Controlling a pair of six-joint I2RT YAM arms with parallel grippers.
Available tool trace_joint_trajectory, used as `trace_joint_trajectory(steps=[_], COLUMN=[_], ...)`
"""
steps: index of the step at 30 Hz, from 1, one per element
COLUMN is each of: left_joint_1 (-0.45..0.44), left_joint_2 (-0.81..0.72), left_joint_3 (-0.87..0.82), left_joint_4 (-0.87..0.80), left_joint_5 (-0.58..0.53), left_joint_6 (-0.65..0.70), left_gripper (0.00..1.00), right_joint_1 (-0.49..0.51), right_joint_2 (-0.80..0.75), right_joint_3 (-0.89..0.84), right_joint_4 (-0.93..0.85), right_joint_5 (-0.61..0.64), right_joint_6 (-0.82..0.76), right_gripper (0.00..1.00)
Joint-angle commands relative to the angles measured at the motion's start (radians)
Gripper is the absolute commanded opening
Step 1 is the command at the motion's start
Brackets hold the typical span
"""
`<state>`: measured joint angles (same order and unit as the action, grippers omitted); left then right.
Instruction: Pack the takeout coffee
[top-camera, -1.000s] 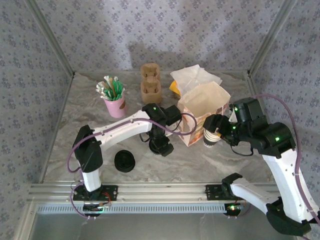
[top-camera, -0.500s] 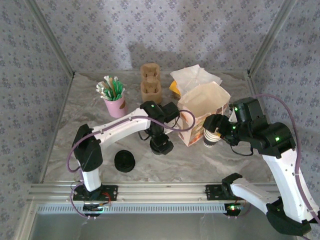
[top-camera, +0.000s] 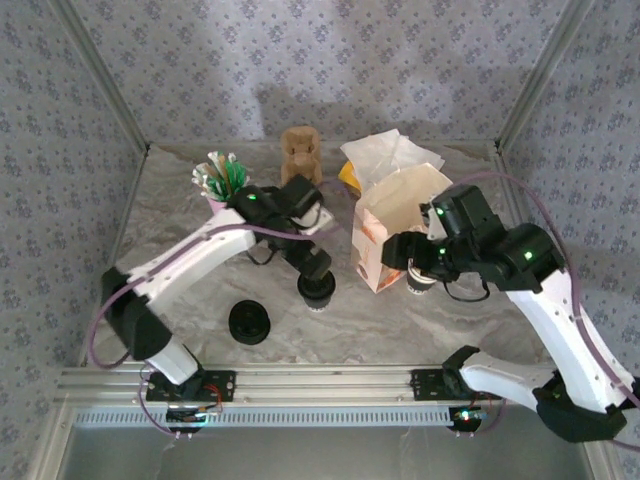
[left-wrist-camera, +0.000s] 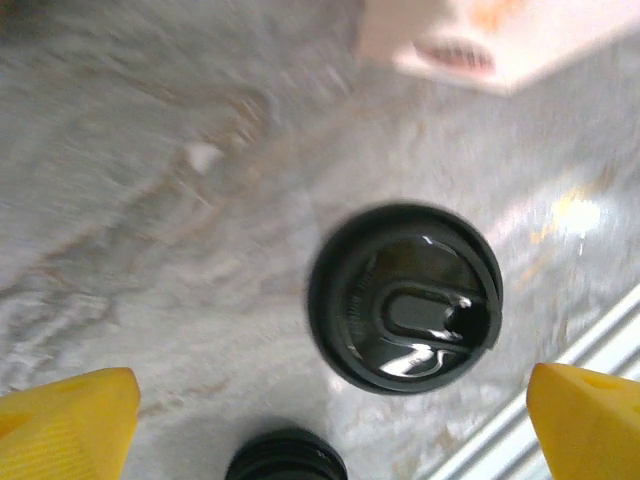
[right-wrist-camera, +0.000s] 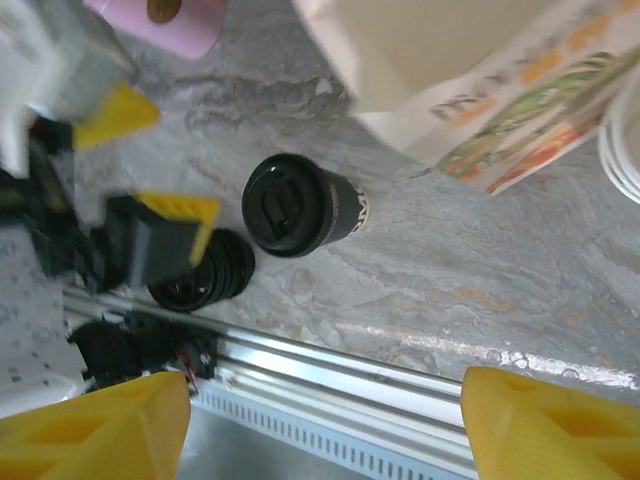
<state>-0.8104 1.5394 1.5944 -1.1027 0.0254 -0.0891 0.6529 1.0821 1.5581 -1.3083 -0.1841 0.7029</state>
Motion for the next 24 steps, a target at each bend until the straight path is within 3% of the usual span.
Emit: trace_joint_trajectory(steps=[1, 6, 11, 17, 24], left_joint_1=[0.084, 0.28, 0.424, 0.444, 0.445], left_joint_2=[-0.182, -0.416, -0.541, -0.662, -0.724], left_joint_3=[-0.032, -0.136, -0.202, -0.36, -0.474], left_joint_4=[0.109, 0.176, 0.064, 0.074, 0.15], left_joint_5=[-0.061, -0.084, -0.144, -0.118, -0.107], left_joint_6=[-0.083, -0.209, -0.356, -0.456, -0.438], left_gripper=[1.0, 1.0, 1.0, 1.0, 1.0], right_joint_1=[0.087, 0.269, 0.339, 0.362, 0.352], right_joint_2=[0.078, 0.313, 0.529, 0.734, 0.9], right_joint_3=[0.094, 0.226, 0.309, 0.385, 0.442], right_joint_4=[-0.055, -0.158, -0.171, -0.202, -0.196], right_joint_5=[0.046, 0.143, 0.175, 0.227, 0.231], right_joint_6=[-0.143, -0.315, -0.425, -0.5, -0.584], right_gripper=[0.73, 0.76, 0.85, 0.93, 0.95])
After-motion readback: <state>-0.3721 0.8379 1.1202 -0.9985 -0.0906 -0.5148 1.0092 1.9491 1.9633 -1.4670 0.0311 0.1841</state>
